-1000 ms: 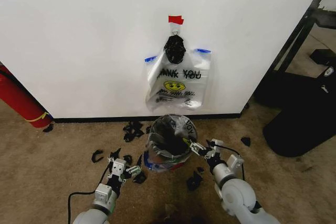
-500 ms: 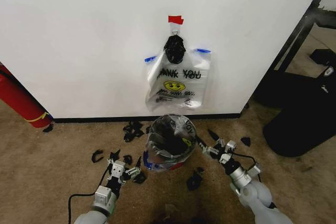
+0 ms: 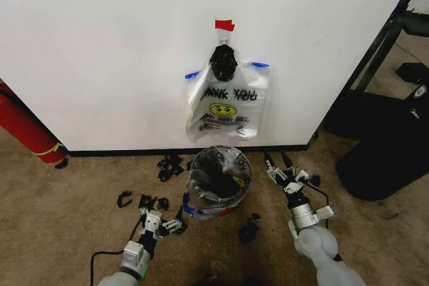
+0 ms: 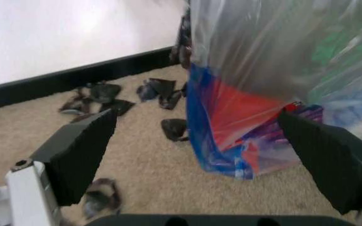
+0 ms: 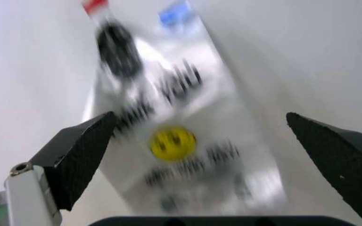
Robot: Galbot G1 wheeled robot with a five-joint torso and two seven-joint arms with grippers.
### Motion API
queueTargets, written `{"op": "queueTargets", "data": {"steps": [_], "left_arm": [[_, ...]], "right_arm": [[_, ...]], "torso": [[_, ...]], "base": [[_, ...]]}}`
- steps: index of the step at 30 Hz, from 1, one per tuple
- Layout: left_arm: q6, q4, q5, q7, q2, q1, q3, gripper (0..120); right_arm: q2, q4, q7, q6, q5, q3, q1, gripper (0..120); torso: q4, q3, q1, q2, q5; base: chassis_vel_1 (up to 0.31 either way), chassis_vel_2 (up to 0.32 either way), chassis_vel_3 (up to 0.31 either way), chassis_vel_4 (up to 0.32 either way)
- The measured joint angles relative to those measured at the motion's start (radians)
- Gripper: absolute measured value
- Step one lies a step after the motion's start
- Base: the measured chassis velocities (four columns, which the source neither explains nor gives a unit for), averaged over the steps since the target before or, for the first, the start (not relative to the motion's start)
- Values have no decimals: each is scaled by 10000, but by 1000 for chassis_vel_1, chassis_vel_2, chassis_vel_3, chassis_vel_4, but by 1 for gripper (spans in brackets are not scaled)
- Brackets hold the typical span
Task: Pick up the garbage bag from the wall and place it over the trash bin.
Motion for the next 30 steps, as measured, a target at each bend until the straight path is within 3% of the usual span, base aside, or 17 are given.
{"op": "queueTargets", "data": {"steps": [9,30], "left_arm": [[181,1094,598,-118,-329,-675,-14,100],[-98,2858,697,-15,-945,-1831,120,100]], "right_arm": [[43,1916,590,-87,-65,-30,-307,100],[207,2697,419,-93,-797,-412,-502,100]], "torso": [[2,0,0,0,4],[0,0,0,0,2]], "base": [[0,0,0,0],[0,0,0,0]]}}
